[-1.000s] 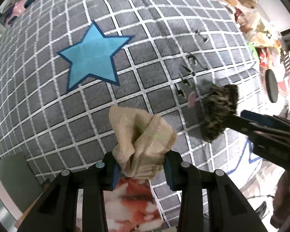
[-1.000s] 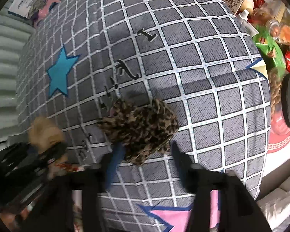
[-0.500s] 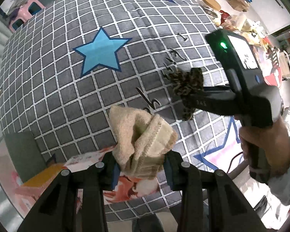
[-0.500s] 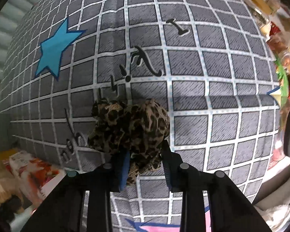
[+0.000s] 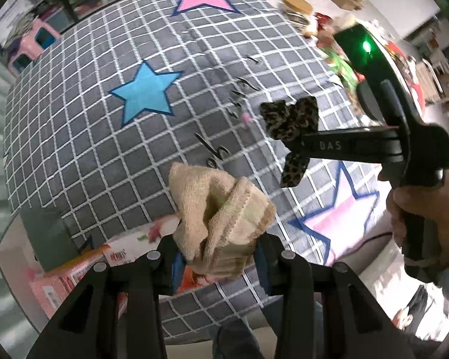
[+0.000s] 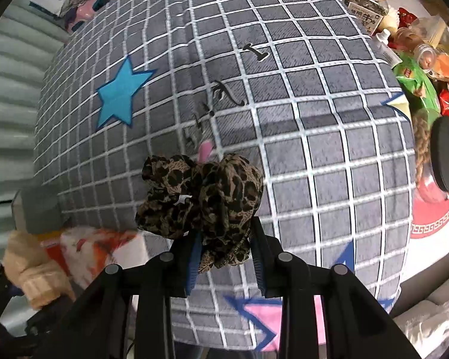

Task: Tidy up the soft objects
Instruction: 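Lift and carry the beige glove and leopard scrunchie over the white box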

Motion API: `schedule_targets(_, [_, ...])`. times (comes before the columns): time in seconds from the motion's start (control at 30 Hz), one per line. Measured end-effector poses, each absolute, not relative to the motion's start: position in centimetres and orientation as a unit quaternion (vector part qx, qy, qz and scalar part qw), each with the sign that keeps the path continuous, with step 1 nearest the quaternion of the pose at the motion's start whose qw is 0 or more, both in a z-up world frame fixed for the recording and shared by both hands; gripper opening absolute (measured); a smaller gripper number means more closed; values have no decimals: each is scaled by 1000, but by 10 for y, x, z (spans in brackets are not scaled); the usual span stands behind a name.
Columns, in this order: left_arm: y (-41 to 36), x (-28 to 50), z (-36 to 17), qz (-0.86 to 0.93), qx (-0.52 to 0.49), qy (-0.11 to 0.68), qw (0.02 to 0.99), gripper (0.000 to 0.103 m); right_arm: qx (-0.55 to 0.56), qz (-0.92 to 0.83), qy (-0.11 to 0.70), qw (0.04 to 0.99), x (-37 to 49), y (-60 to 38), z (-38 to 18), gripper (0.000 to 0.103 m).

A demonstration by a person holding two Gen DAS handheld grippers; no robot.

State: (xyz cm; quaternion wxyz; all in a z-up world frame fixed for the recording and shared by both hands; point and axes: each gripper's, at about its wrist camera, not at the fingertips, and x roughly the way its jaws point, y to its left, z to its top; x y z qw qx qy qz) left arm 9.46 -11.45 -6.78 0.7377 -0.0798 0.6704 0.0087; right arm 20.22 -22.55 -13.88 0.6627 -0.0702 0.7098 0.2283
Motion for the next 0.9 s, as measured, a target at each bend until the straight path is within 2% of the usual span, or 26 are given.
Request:
schedule_targets(0.4, [-112, 23, -42, 3, -77, 654, 752, 42, -90, 279, 705, 646, 127, -204, -97, 32])
schedule_targets(0.9, [-16, -79, -1, 142, -169, 584, 781, 42, -163, 376, 656, 634, 52, -86, -44, 32])
